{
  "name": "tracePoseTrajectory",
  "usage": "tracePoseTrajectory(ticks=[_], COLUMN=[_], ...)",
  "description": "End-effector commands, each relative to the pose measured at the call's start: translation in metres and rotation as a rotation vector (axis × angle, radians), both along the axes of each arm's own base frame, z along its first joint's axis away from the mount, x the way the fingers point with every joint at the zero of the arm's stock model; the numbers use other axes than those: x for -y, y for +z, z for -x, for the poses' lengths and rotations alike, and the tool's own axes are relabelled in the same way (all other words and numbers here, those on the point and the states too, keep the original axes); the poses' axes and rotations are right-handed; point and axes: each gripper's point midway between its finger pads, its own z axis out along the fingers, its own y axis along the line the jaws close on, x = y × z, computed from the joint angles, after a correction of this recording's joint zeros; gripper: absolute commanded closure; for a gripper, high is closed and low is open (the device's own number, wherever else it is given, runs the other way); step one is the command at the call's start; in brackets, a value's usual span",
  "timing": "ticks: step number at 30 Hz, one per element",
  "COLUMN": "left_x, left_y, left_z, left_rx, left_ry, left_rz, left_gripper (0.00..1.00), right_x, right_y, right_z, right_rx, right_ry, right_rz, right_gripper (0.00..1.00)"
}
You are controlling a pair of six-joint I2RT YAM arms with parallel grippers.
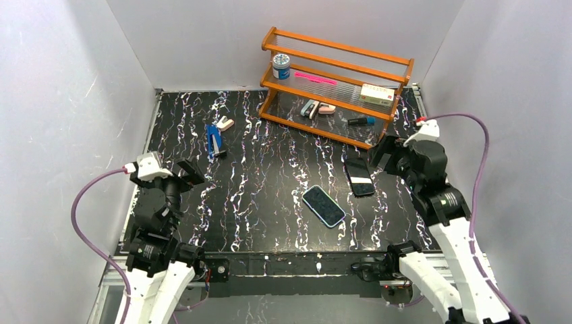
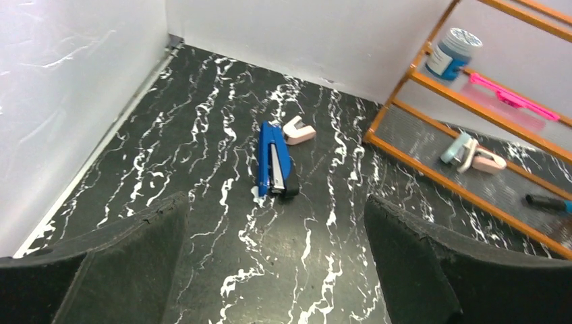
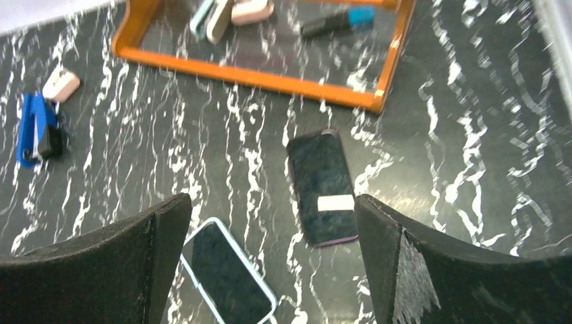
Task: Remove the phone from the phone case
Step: Pick up the phone at the center of the board.
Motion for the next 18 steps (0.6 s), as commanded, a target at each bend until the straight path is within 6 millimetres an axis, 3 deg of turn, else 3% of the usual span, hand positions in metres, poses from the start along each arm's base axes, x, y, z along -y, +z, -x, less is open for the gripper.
tracePoseTrajectory(ticks=[1,6,9,18], left_x=[0.023,0.030,0.034,0.046], left_y=[0.005,-0.014,-0.024,-0.046], left_z=[-0.004,-0.011,-0.010,-0.015], left_rx=[-0.084,-0.275,-0.334,-0.316], left_ry=[-0.126,-0.142,-0.169,-0.215], left_rz=[0.001,-0.022,-0.037,0.017], left_gripper=[0.02,0.02,0.02,0.02], right_x=[-0.024,-0.038,-0.045,-0.092], right_y=[-0.035,-0.084,-0.103,-0.150], right_z=[0.016,0.026,0.027,0.040], right_rx=[-0.278,-0.577,-0.699,-0.823], right_ry=[0.052,0.056,0.093,0.402], right_rz=[-0.102,-0.125,-0.100,-0.206], right_gripper=[0.01,0.01,0.01,0.01])
